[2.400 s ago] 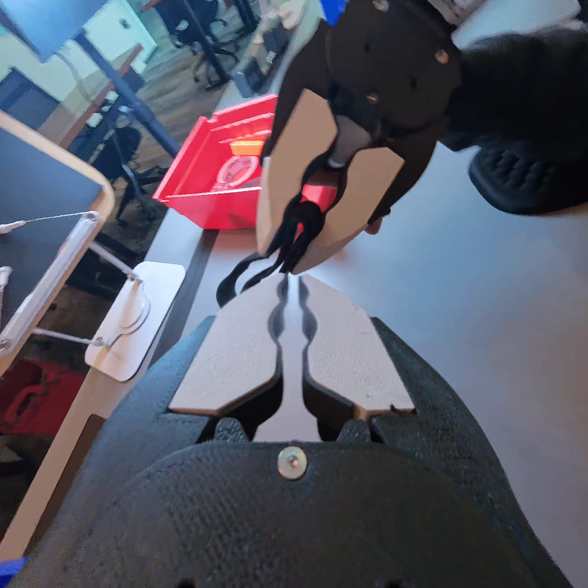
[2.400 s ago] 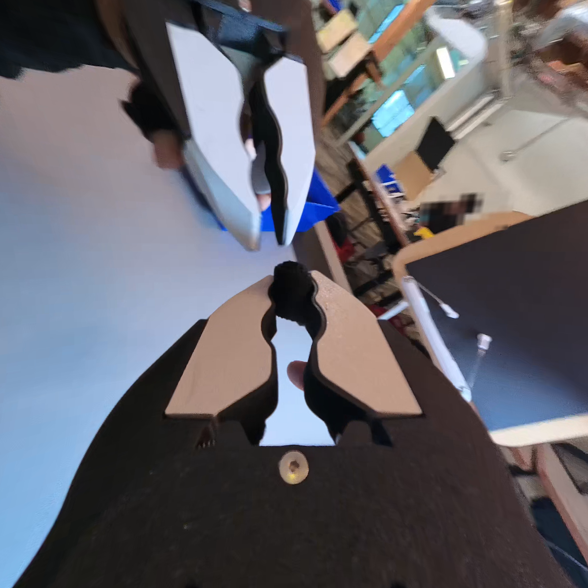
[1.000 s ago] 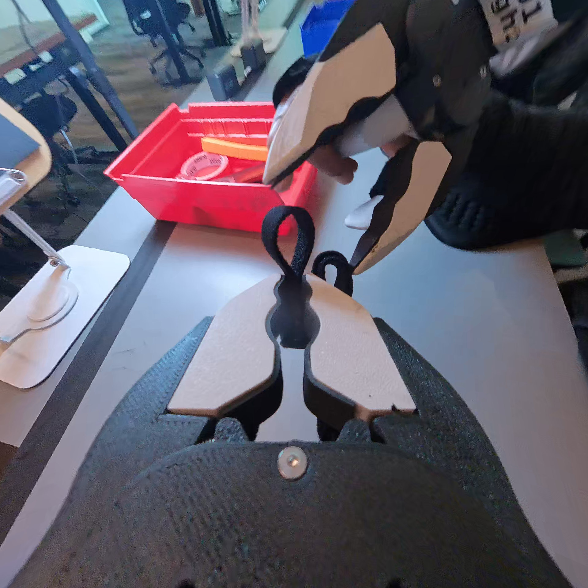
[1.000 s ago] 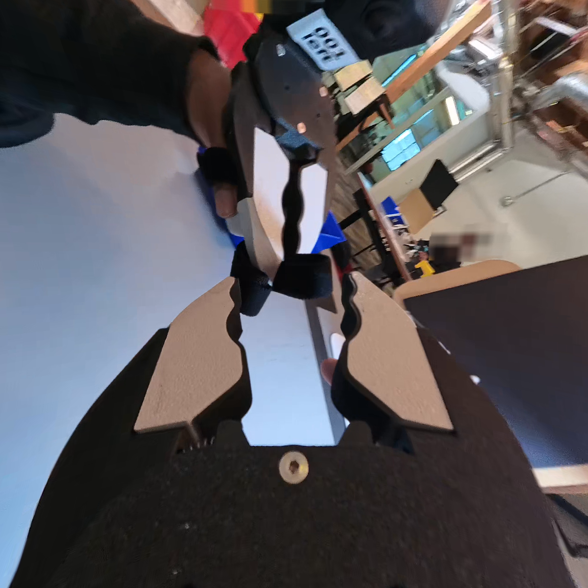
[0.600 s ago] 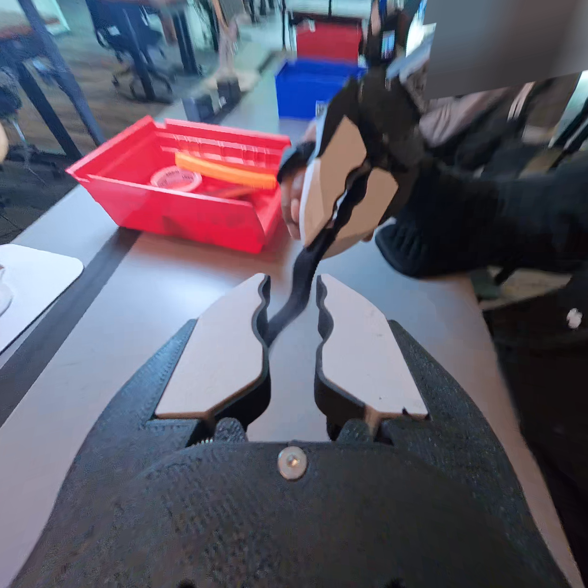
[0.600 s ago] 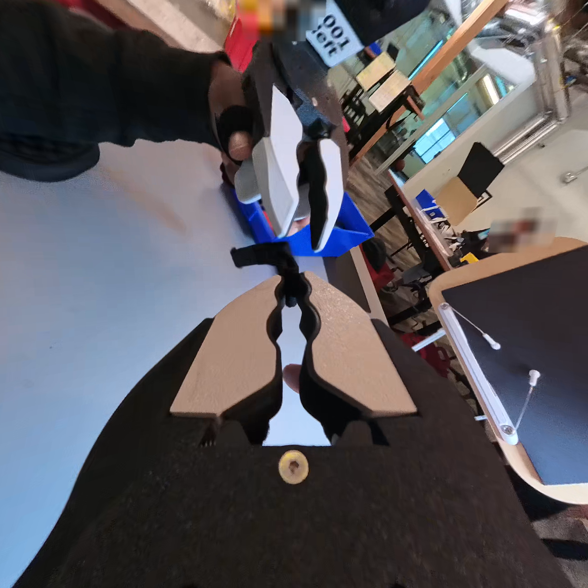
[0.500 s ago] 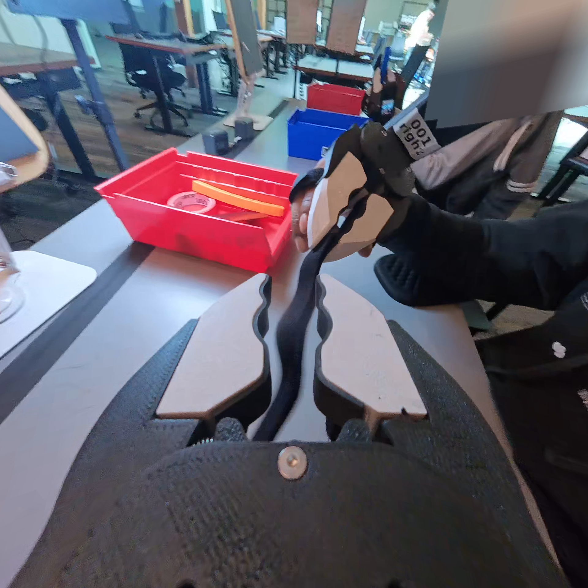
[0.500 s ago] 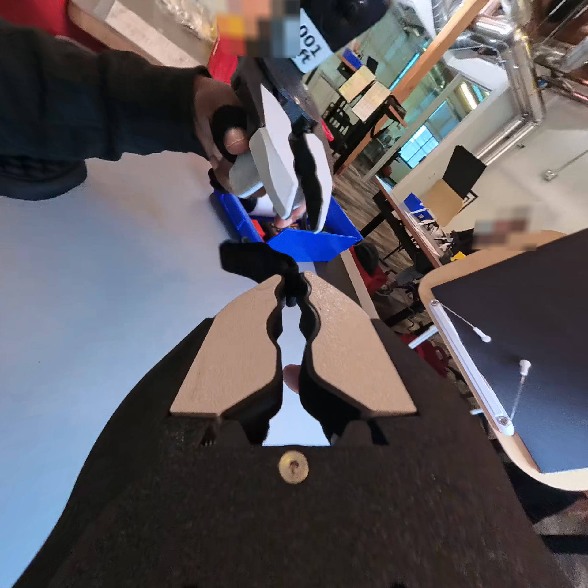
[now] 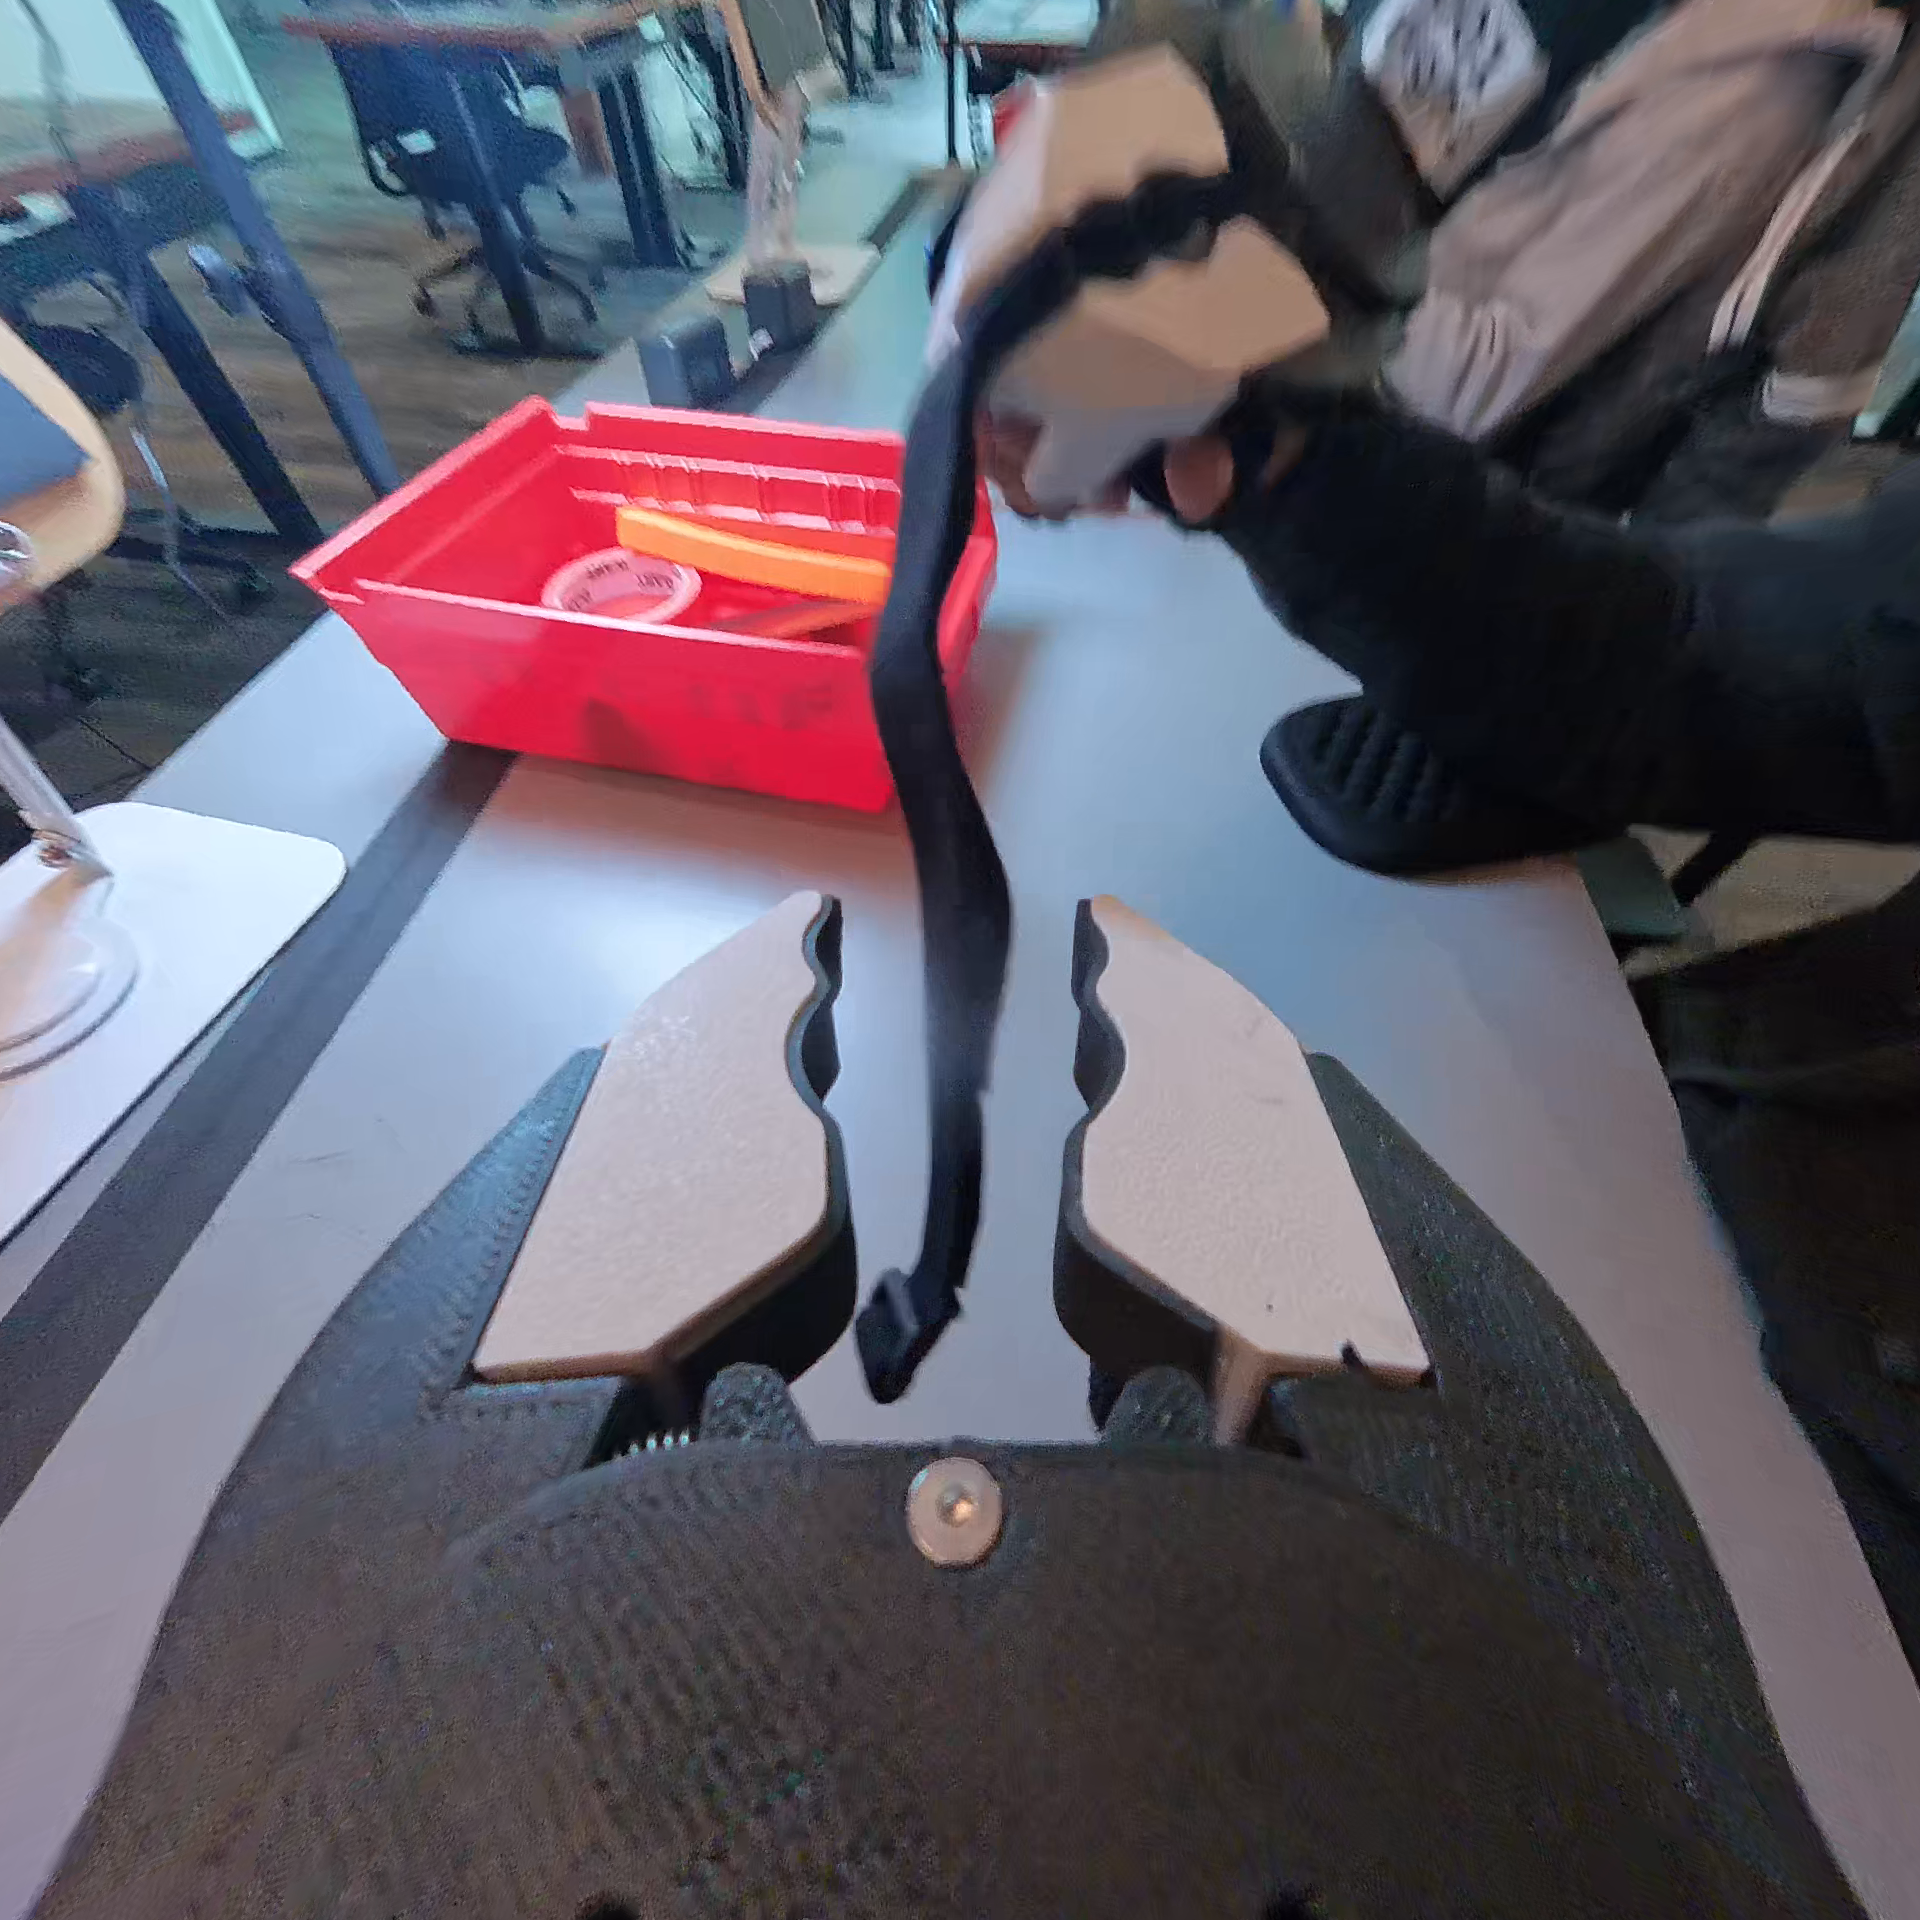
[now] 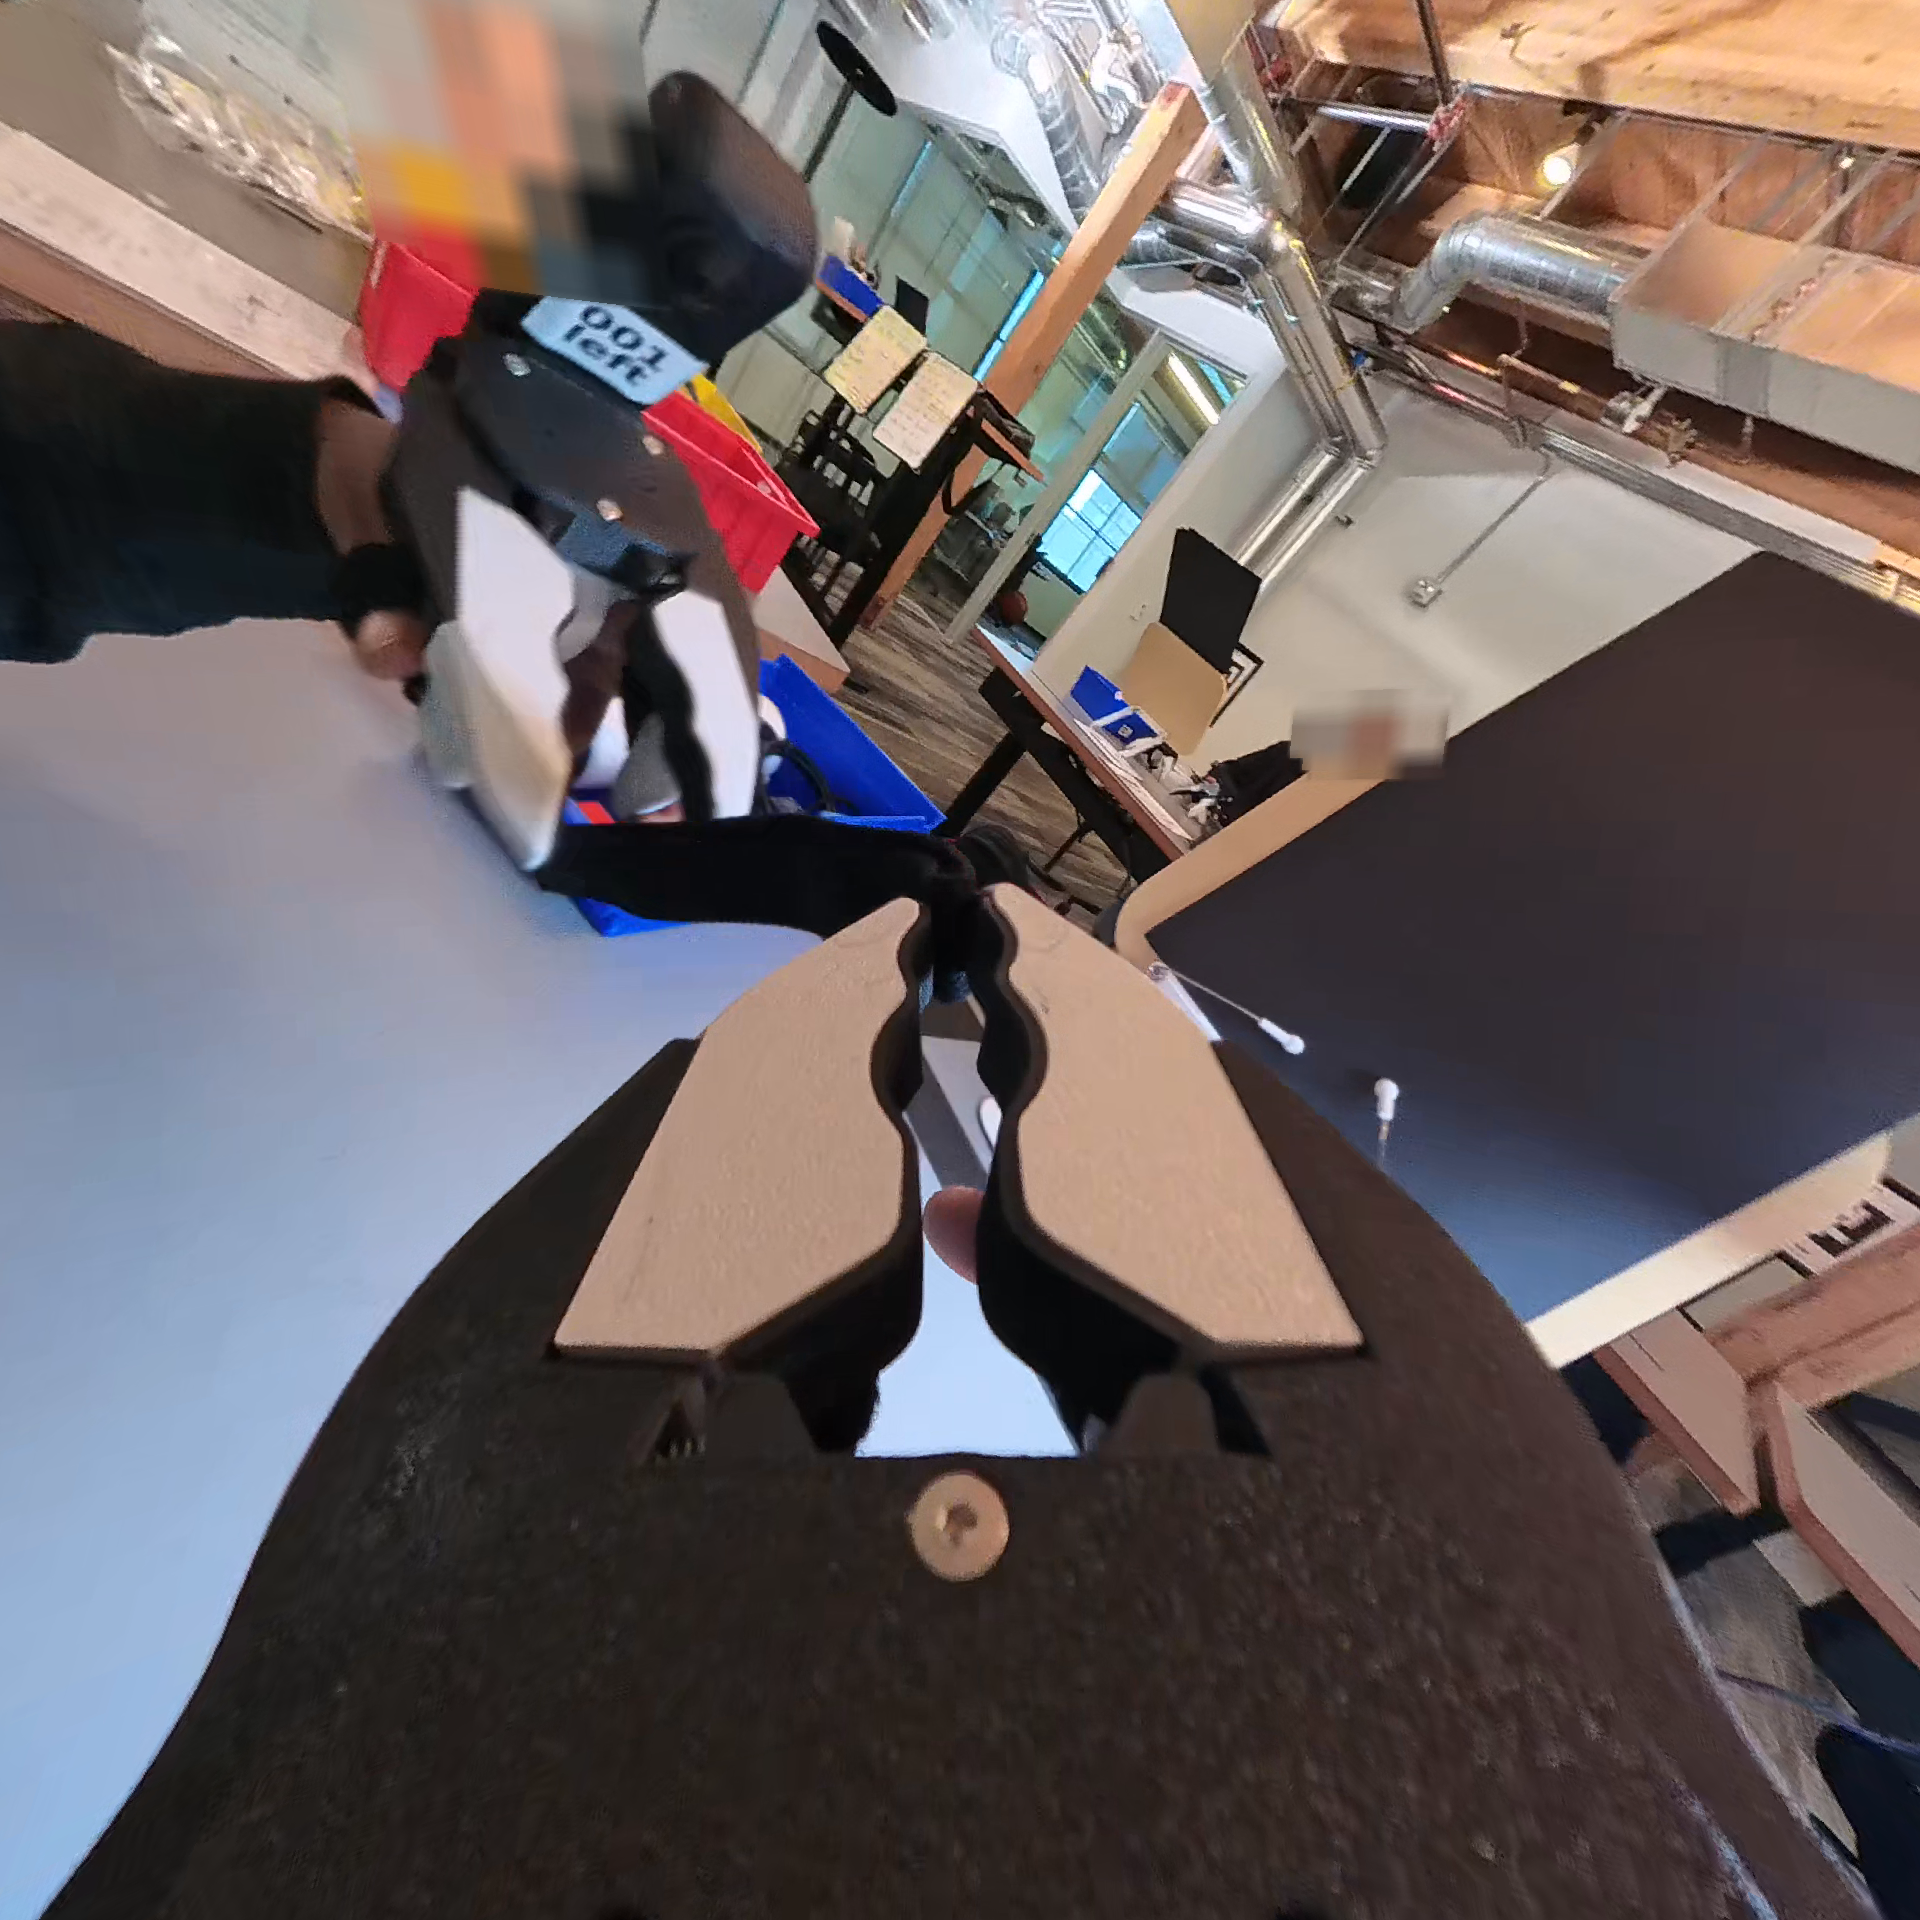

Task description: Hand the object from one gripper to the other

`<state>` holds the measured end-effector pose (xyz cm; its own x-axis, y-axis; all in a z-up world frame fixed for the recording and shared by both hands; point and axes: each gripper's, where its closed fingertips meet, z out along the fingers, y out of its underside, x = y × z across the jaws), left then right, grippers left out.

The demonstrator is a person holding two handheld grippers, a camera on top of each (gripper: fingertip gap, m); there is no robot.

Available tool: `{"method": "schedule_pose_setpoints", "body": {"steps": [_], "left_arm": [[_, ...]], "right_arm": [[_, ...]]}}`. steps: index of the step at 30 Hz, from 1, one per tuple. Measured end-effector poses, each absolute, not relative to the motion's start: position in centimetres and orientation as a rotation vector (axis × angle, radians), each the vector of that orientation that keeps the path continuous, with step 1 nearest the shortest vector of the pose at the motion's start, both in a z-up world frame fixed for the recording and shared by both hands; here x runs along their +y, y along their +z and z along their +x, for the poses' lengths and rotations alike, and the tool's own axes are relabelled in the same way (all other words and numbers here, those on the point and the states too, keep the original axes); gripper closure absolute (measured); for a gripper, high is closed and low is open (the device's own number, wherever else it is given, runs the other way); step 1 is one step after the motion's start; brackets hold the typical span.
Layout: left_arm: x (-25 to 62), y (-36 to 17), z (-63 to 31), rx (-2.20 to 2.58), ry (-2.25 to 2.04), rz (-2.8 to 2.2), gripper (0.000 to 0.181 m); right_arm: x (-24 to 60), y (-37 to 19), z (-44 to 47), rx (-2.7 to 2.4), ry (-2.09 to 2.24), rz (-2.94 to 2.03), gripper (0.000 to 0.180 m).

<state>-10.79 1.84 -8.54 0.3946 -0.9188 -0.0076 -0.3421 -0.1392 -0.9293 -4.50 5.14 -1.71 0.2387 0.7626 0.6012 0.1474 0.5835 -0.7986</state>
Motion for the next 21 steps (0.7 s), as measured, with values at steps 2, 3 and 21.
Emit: {"method": "schedule_pose_setpoints", "body": {"steps": [2, 3, 21], "left_arm": [[1.6, -9.7, -10.3, 1.19, -0.7, -1.714, 0.141], [1.6, -10.1, -10.0, 1.21, -0.675, -1.726, 0.148], [0.5, -9.1, -7.2, 1.329, -0.473, -1.588, 0.176]], "right_arm": [[5.5, -1.5, -4.3, -1.277, 0.479, -0.905, 0.173], [5.6, -1.4, -4.2, -1.27, 0.474, -0.911, 0.173], [2.8, -6.8, -7.4, -1.563, 0.497, -0.979, 0.168]]}}
